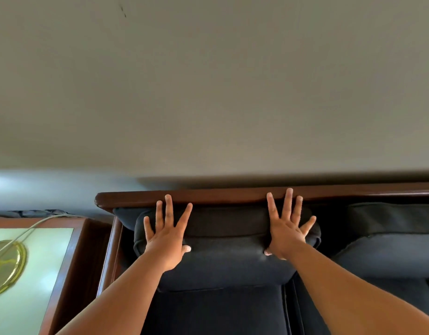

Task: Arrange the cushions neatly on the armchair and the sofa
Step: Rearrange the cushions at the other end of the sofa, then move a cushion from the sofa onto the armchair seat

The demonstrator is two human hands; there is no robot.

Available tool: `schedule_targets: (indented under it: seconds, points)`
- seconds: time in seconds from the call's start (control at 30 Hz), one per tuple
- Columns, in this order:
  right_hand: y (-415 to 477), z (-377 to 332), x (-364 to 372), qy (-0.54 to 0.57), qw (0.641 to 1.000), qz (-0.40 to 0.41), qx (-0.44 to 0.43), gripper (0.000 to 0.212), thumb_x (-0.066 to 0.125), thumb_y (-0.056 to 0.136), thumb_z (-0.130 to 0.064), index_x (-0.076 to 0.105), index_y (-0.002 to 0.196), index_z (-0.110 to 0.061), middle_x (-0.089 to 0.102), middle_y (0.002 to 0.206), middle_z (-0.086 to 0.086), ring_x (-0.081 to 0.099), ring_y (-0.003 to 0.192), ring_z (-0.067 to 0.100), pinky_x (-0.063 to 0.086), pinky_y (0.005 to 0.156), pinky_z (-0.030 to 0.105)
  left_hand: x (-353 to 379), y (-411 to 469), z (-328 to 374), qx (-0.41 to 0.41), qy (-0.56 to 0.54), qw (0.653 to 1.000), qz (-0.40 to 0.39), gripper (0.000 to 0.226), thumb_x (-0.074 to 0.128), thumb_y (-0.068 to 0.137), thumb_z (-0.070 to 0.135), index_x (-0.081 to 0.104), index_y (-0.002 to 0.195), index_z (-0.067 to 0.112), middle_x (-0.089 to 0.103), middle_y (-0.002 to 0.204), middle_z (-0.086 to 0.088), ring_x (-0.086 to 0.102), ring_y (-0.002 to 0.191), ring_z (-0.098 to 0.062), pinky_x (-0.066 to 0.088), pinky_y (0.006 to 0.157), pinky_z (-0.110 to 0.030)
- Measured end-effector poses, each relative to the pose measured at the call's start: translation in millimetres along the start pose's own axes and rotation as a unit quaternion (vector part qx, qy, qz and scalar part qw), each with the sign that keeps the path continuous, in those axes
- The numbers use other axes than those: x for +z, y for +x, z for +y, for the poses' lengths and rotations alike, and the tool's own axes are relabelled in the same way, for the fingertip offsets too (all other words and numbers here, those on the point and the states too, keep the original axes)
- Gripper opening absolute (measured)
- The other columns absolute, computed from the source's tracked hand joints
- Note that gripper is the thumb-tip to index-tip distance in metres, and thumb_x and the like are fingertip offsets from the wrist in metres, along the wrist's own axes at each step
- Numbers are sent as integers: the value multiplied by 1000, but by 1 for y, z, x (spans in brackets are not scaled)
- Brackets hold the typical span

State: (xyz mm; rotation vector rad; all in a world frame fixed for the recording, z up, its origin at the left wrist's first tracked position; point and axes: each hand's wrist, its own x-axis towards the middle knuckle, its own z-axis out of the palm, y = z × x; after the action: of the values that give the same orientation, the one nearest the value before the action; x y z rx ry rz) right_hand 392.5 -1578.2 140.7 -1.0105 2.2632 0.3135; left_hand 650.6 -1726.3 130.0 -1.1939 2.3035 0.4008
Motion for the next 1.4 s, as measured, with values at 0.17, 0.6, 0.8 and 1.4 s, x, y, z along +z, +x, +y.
schedule_targets:
  seconds: [0.17, 0.6, 0.8, 1.4]
  points:
    - [10, 2, 4, 13, 1000, -17, 6, 160, 91, 71, -31, -60, 126, -35, -68, 129, 17, -56, 124, 48, -13, 106, 76, -1, 6, -3, 9, -8, 999, -35, 118, 64, 94, 46, -46, 138, 42, -66, 134, -14, -52, 130, -39, -14, 115, -64]
    - [1, 5, 10, -16, 1000, 12, -13, 168, 96, 61, -37, -57, 130, -34, -70, 127, 16, -56, 124, 47, -12, 106, 76, 8, -1, 2, -7, 12, 1000, 22, 117, 65, 93, 49, -41, 143, 43, -65, 136, -8, -46, 137, -36, -13, 117, -59]
    - [-44, 19, -14, -80, 989, 73, -103, 134, 84, 78, -39, -25, 157, -33, -37, 161, 14, -26, 151, 39, -3, 117, 70, 21, -95, 24, -60, -54, 983, 164, 97, 56, 100, 39, -22, 156, 30, -29, 164, -8, -4, 156, -30, 11, 125, -54]
    - [-370, 5, 113, -104, 838, -31, -535, 51, 64, 97, -34, 48, 145, -37, 59, 134, -10, 59, 118, 9, 50, 100, 30, 250, -588, 63, -321, -392, 839, 198, 53, 66, 96, 31, 47, 145, 22, 36, 159, -4, 55, 125, -9, 38, 102, -18]
